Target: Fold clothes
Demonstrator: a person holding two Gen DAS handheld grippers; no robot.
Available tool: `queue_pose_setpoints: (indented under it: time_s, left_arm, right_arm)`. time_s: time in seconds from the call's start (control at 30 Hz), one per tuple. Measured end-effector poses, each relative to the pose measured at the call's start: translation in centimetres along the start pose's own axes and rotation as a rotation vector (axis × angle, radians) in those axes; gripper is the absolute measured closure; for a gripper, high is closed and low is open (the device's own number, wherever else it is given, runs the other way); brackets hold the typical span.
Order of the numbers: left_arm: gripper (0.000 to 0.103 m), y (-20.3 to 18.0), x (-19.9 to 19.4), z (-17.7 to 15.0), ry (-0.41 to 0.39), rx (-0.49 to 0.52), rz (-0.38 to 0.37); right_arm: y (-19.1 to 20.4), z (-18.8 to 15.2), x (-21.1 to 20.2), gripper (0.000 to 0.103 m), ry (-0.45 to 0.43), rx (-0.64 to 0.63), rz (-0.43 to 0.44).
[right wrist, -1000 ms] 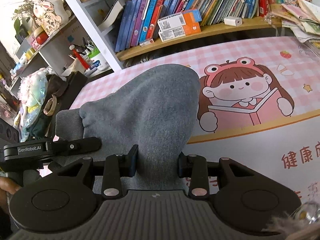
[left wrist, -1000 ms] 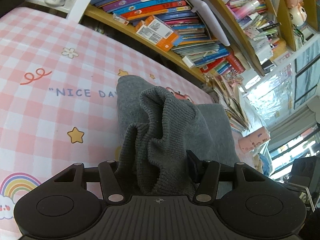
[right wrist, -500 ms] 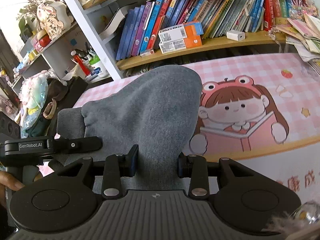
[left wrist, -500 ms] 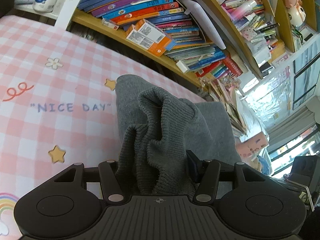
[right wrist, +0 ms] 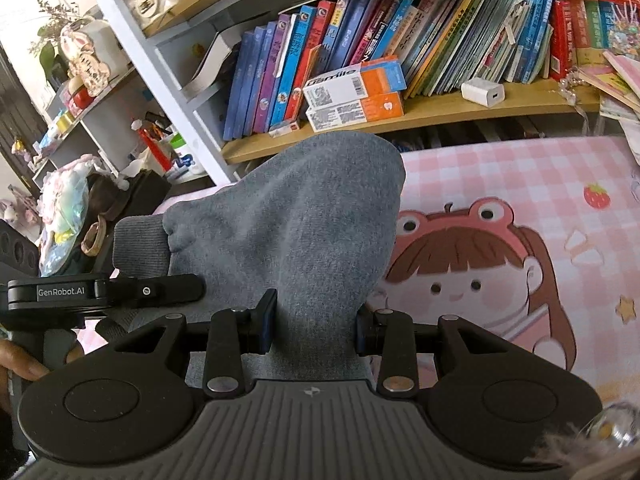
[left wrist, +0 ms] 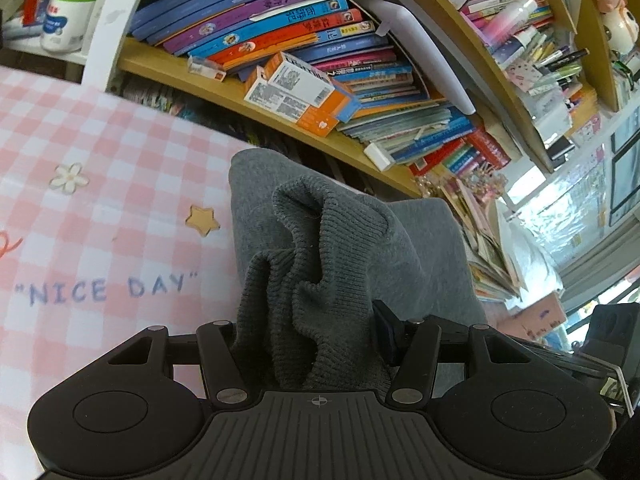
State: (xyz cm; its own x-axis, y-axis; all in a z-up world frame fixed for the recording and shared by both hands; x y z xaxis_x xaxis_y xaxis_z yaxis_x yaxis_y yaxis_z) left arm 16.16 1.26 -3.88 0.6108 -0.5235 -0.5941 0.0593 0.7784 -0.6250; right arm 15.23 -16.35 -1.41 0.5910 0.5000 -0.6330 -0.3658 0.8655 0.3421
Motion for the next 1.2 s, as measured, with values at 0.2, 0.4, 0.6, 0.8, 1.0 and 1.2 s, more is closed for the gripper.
queue_pose_setpoints:
  time_s: [0.2, 0.4, 0.6, 0.8, 1.0, 1.2]
  left_arm:
    - [0.048, 0.1, 2.4, 1.9, -0.004, -0.007, 0.019]
    - [0.048, 0.6, 4.4, 3.5, -0.010, -0.004, 0.043]
    - [0.048, 1.2, 5.9, 5.0, -0.020, -0.006, 0.060]
    - [0.048, 1.9, 7.6, 6.3, -0.025, -0.001, 0.074]
    - [0.048, 2.6, 9.1, 7.2, -0.031, -0.007, 0.089]
    - [0.048, 3.3, 10.1, 7.6, -0.029, -0.015, 0.095]
  right_arm:
    - [-1.9, 2.2, 2.0, 0.070, 0.003, -0.029, 0.007]
    - [-3.4, 3.6, 4.3, 0.070, 0.013, -0.049, 0.015]
    - [-4.3, 4.9, 6.4, 0.070, 0.017, -0.067, 0.019]
    - [-5.4, 5.9, 8.4, 0.070, 0.014, -0.063, 0.018]
    - [-6.5, 6.5, 10.2, 0.070, 0.011, -0.059, 0.006]
    - [-7.1, 6.7, 11.5, 0.070, 0.011, -0.067, 0.006]
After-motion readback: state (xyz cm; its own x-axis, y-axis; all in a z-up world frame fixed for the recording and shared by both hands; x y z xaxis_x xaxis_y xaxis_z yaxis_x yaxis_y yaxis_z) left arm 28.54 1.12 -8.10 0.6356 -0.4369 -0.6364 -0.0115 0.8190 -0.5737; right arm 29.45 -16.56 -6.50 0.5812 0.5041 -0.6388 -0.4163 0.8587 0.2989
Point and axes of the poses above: each gripper's, at about its wrist camera, not at the fingertips, and x roughly the way its jaws point, y to its left, z to its top, the point moved 9 cm from there along x, roughly the way its jaws point, and after that the axes turned 5 degrees about -x, right-handed, at the moved point
